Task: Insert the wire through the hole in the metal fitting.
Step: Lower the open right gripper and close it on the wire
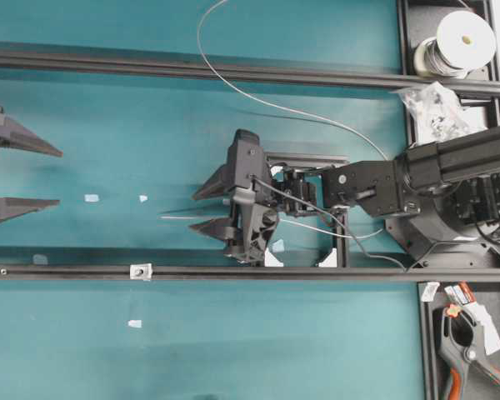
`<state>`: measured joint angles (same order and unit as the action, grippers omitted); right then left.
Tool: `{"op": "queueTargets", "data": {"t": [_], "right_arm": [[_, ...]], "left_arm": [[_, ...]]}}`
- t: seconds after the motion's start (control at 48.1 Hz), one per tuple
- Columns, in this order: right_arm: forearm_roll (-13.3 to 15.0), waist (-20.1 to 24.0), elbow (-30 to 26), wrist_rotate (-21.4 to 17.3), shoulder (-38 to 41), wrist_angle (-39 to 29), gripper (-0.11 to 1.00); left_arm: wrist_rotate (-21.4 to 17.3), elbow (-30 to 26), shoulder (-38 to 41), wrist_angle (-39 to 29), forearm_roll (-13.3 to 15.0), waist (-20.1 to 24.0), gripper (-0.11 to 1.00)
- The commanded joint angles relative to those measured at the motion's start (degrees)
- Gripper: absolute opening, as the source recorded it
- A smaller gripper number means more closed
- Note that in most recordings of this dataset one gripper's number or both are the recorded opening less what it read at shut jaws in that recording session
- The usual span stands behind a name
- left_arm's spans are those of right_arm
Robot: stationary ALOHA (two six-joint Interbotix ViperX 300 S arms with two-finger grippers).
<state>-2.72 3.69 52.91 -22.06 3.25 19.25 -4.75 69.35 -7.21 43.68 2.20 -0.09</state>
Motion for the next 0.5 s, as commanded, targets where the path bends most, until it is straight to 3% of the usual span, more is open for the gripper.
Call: {"op": "queueTargets", "data": {"t": [0.0, 0.249, 0.478], "right_arm": [[-0.18, 0.18, -0.88, -0.18, -0.53, 0.00, 0.73], [-0.18, 0.18, -1.05, -0.18, 0.09, 0.00, 0.70], [0.00, 0.26, -1.41, -0.18, 1.14, -0.09, 0.46]], "left_arm": [[0.09, -0.88, -0.35, 0.53, 0.00, -0.09, 0.77], [0.09, -0.70, -0.44, 0.53, 0.00, -0.09, 0.77], [0.09, -0.88, -0.35, 0.44, 0.00, -0.09, 0.77]]}}
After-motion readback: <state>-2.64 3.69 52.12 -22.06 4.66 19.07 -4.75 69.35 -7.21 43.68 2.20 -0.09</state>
